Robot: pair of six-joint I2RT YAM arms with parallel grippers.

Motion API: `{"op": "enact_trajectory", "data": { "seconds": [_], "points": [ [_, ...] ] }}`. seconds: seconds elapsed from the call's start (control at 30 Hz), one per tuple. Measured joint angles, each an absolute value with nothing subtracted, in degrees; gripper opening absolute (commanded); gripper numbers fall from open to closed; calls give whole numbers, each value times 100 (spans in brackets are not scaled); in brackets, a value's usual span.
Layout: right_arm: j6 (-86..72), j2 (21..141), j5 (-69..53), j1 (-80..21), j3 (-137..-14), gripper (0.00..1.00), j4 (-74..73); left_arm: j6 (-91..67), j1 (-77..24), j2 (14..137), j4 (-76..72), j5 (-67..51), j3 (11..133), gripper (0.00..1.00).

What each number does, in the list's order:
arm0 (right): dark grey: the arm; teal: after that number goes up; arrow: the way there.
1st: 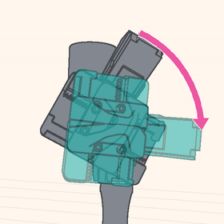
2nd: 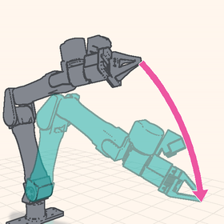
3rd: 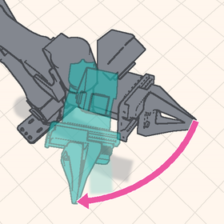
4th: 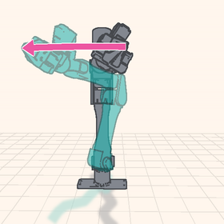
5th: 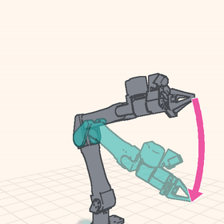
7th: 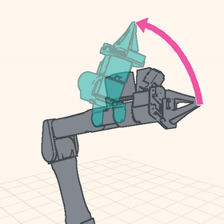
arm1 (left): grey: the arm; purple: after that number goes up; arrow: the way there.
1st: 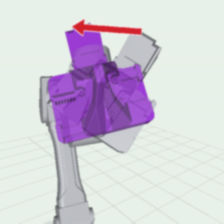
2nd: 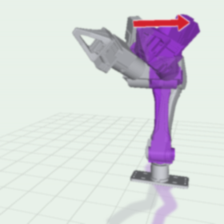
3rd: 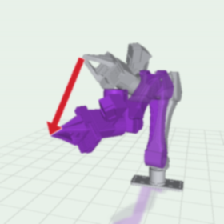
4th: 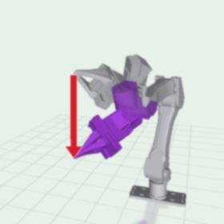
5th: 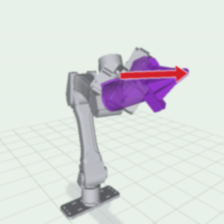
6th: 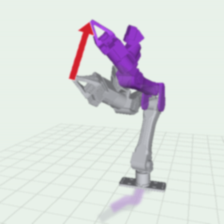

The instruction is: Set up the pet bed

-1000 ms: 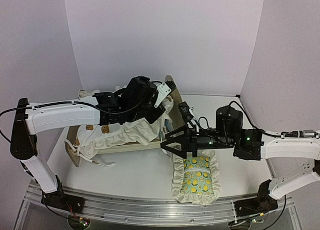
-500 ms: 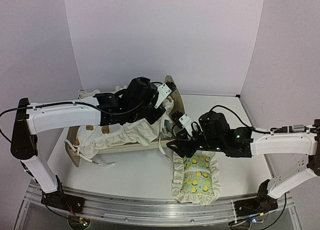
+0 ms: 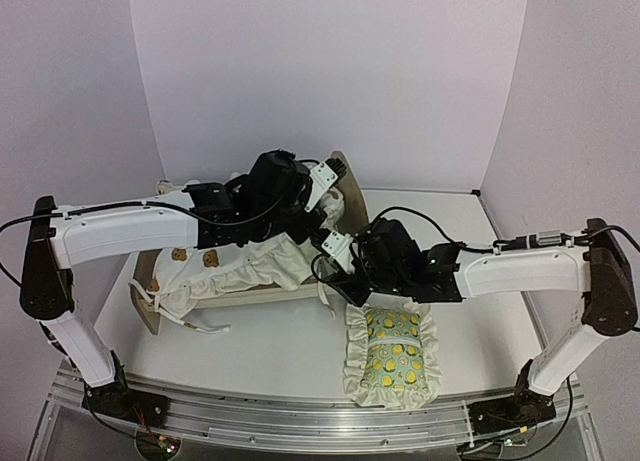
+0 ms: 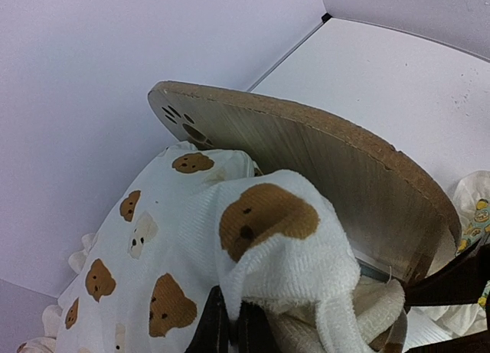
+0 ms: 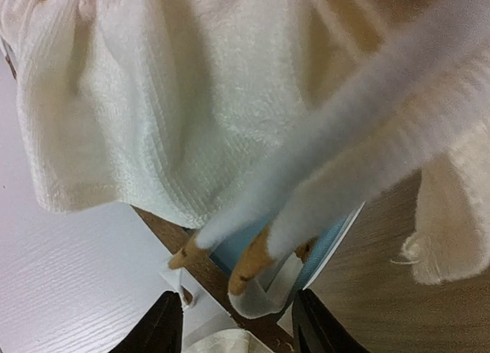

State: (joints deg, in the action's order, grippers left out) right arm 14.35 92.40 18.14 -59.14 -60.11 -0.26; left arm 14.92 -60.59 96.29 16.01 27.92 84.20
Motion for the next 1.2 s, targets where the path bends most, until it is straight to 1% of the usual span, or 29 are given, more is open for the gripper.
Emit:
{"op": "enact_trajectory", "data": {
  "seconds": [0.1,0.23,0.33,0.5,0.93,1.2],
  "points": [
    [1581,9279,1931,-5916,-6028,32,-53,1492,-6083,9622,1595,2791,8396,0],
    [1725,9279,1980,-5916,-6055,23,-41,1492,-6097,9575,1599,2773,8347,0],
    [1747,9279,1978,-5916,-6062,13,12,1492,-6097,9507,1597,2768,8317,0],
    [1739,9290,1962,-5916,-6062,1,152,1492,-6097,9443,1590,2770,8278,0],
    [1909,9290,2153,-5918,-6090,0,497,1490,-6097,9322,1492,2775,8162,0],
    [2476,9290,2723,-5921,-6706,0,354,1448,-6097,9064,1300,2773,8160,0]
  ]
}}
